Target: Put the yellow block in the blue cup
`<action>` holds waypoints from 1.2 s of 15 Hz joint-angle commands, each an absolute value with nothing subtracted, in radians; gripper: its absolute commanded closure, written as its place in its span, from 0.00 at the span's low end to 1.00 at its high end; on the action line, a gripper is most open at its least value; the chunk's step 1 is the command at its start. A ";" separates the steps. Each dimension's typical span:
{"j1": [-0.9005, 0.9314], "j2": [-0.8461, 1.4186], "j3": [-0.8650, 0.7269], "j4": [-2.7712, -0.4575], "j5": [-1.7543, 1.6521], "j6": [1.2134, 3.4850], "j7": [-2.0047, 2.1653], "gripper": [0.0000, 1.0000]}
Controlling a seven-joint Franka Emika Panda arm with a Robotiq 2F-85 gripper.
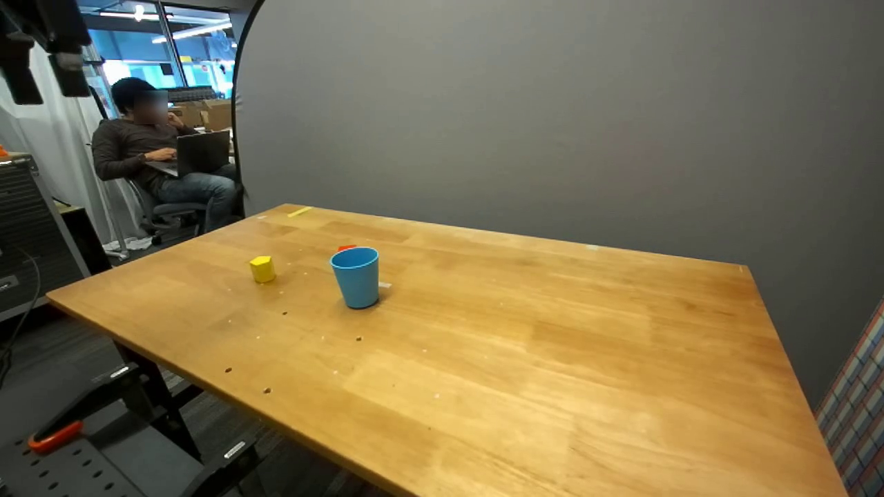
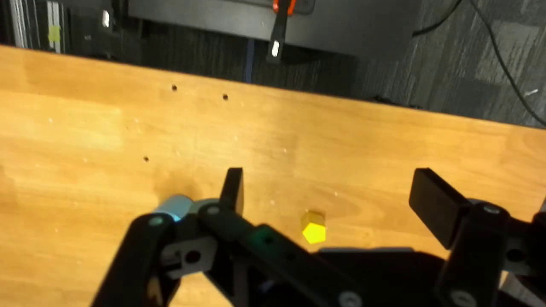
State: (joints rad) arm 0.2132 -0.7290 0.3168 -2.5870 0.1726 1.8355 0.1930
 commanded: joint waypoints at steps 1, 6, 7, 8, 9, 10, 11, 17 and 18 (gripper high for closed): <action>0.249 -0.553 0.437 -2.551 0.173 2.088 0.262 0.00; 0.120 -0.237 0.621 -2.490 0.026 2.379 0.335 0.00; 0.086 -0.175 0.644 -2.465 -0.035 2.409 0.368 0.00; 0.043 -0.111 0.663 -2.439 -0.120 2.429 0.412 0.00; 0.070 -0.049 0.612 -2.411 -0.216 2.433 0.461 0.00; 0.065 0.013 0.589 -2.374 -0.280 2.432 0.486 0.00; 0.083 0.072 0.554 -2.335 -0.334 2.423 0.511 0.00; 0.229 0.389 0.316 -2.074 -0.269 2.388 0.412 0.00; 0.240 0.427 0.299 -2.040 -0.227 2.381 0.386 0.00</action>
State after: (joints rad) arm 0.1811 0.2984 0.3659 -2.1840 -0.3172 2.4213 0.4551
